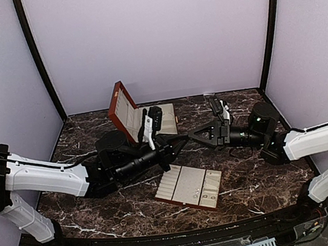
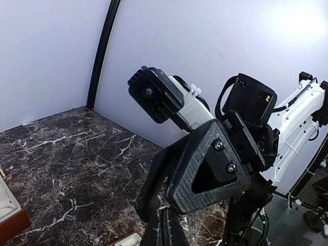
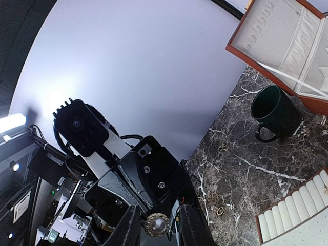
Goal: Organize the mixed jewelry
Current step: Pass from the left arm to the right
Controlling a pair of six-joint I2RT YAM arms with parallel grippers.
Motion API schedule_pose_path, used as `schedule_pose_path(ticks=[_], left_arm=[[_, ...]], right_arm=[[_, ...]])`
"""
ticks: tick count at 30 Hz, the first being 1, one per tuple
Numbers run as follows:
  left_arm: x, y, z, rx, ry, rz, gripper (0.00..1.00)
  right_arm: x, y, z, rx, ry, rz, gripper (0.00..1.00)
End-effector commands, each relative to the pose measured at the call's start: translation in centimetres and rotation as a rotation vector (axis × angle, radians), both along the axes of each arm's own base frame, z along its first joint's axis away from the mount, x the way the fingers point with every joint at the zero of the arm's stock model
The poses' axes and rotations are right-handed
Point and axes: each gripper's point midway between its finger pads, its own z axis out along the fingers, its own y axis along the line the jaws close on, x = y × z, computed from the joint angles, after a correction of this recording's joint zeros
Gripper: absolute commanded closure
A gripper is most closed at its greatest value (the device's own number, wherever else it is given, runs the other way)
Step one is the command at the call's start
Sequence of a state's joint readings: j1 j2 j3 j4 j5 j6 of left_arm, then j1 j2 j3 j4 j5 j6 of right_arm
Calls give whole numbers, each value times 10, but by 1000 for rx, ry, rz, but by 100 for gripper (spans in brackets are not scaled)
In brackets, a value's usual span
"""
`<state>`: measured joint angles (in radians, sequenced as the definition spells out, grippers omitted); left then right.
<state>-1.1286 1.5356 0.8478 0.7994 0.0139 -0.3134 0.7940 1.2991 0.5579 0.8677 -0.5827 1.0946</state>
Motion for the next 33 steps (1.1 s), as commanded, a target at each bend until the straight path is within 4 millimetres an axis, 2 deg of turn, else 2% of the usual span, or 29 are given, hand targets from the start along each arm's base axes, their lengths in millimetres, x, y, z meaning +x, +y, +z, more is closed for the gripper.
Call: schedule_pose_path(ticks=[1,11,20,25,33], left_arm=[[-5,1,14,-44,-32,-18,100],[-2,2,11,-40,-23,0,100],[-1,-1,4,-18,-5,-6,100],[-2,-2,1,-3,6,-13,100],[-4,6,-2,8,26,-3,77]], right_arm=[[-5,2,21,47,-49,22,79],[-8,2,20,50,-43,36,87],[-5,1,18,44,-38,21,99],[0,1,9,5,-46,-12,100],[17,-4,-21,-219,-115,-110,100]])
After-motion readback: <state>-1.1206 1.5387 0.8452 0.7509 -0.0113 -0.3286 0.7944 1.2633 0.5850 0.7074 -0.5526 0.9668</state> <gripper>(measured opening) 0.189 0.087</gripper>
